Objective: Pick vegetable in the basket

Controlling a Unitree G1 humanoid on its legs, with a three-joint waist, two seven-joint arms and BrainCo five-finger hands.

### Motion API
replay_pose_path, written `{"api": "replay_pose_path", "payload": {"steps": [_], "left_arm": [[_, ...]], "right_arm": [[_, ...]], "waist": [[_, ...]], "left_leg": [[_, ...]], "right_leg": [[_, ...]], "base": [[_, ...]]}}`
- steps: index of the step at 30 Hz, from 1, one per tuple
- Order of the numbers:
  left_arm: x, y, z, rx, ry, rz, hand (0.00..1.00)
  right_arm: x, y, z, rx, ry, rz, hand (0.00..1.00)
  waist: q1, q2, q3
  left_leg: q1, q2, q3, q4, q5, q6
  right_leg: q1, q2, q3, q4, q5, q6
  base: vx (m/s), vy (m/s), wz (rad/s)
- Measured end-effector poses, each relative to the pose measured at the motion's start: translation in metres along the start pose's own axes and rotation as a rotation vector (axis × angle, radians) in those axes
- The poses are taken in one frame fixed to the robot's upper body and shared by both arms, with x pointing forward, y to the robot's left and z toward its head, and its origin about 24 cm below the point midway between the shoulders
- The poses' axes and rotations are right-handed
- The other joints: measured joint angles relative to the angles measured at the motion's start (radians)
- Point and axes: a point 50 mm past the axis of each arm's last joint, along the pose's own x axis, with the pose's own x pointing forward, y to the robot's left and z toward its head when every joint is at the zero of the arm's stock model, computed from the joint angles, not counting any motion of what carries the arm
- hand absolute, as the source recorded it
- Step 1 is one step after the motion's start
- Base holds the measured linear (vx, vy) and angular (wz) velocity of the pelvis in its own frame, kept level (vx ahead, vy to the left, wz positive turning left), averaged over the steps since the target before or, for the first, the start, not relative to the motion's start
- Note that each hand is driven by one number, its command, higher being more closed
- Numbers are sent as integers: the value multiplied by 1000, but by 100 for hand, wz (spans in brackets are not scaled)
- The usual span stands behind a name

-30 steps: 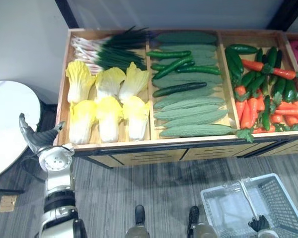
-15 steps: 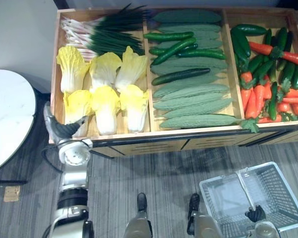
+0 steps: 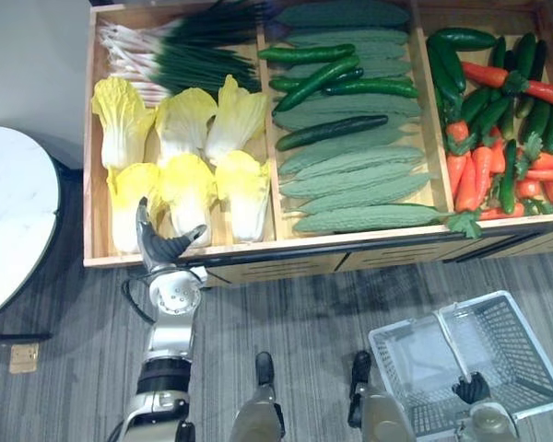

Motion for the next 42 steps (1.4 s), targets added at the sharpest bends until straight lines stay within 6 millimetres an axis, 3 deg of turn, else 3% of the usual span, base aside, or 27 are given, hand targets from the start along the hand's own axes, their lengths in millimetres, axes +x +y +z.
{"api": "replay_pose_path", "payload": {"steps": [12,28,29,42], "left_arm": [[5,-9,-3,-8,44,-8,0],[47,-12,27,16,10,22,0],[48,-12,28,16,11,26,100],[61,-7,33,21,22,54,100]], "right_arm": [[5,-1,16,5,-41,-4,100],[13,-3,45,-12,-116,-6,100],[13,-2,47,-19,-122,-2,100],[13,3,47,-12,-120,19,100]], "waist": [[-2,-12,38],[-1,-22,104],[1,-25,106],[3,-37,113]], "left_leg": [[-18,0,3,0,6,7],[-53,1,25,-1,7,6],[-53,1,32,-1,7,6],[-49,1,45,-1,13,6]], "right_leg": [[-25,-1,3,11,0,0],[-80,1,30,23,1,-1],[-86,1,42,27,1,-1],[-94,1,56,33,10,-3]], "base": [[0,0,0],[22,1,-4],[-6,5,-11],[-17,2,-4]]}}
